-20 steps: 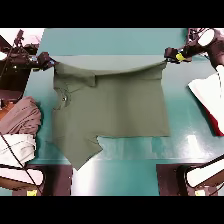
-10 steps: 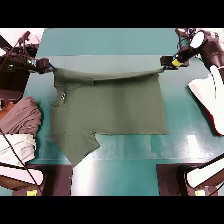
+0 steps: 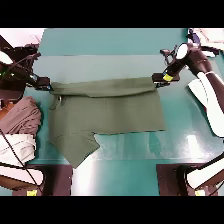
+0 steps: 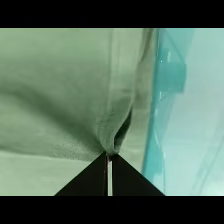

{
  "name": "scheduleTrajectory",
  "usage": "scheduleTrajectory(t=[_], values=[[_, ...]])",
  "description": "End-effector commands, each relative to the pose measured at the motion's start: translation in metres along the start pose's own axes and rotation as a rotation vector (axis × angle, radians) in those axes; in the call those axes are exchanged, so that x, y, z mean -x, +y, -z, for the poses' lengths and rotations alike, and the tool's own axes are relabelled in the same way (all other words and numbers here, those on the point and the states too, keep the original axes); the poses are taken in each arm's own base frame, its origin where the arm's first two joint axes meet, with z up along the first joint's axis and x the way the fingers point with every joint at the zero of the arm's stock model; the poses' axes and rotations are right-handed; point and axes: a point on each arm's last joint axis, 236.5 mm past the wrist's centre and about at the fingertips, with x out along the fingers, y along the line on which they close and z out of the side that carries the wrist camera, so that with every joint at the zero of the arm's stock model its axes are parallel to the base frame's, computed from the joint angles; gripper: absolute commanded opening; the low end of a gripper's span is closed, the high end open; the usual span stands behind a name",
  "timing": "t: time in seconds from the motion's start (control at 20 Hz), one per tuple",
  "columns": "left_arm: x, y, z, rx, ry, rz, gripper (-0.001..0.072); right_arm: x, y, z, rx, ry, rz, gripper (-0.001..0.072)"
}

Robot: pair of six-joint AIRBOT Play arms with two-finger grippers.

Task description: Fold the shirts.

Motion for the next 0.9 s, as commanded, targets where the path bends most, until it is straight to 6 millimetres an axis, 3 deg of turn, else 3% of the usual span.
scheduleTrajectory(t=[0.0,0.05,0.1,0.15,0.2,0.35,0.55,0.65,0.85], values=[[-0.009,0.002,0.017,0.024,0.054,0.003,0.0078,-0.015,0.016,0.015,0.013,0.047,-0.024,0.0017],[-0.009,0.002,0.018,0.042,0.059,0.004,0.0384,-0.015,0.019,0.018,0.021,0.057,-0.024,0.0021],[-0.009,0.001,0.020,0.054,0.068,0.007,0.0635,-0.014,0.021,0.020,0.032,0.068,-0.023,0.0114],[-0.009,0.000,0.022,0.079,0.075,0.009,0.0645,-0.014,0.020,0.024,0.042,0.082,-0.022,0.0302],[-0.007,-0.001,0.025,0.105,0.087,0.012,0.0645,-0.013,0.019,0.030,0.055,0.110,-0.020,0.0333],[0.008,-0.011,0.047,0.130,0.172,0.031,0.0643,0.007,0.010,0.055,0.107,0.196,-0.019,0.0332],[0.045,-0.016,0.074,0.128,0.138,-0.064,0.0643,0.046,-0.007,0.071,0.095,0.138,-0.023,0.0332],[0.049,-0.030,0.110,0.143,0.158,-0.059,0.0643,0.057,-0.017,0.083,0.069,0.107,-0.022,0.0332],[0.029,-0.050,0.193,0.260,0.200,-0.056,0.0644,0.061,-0.023,0.092,0.049,0.008,-0.021,0.0332]])
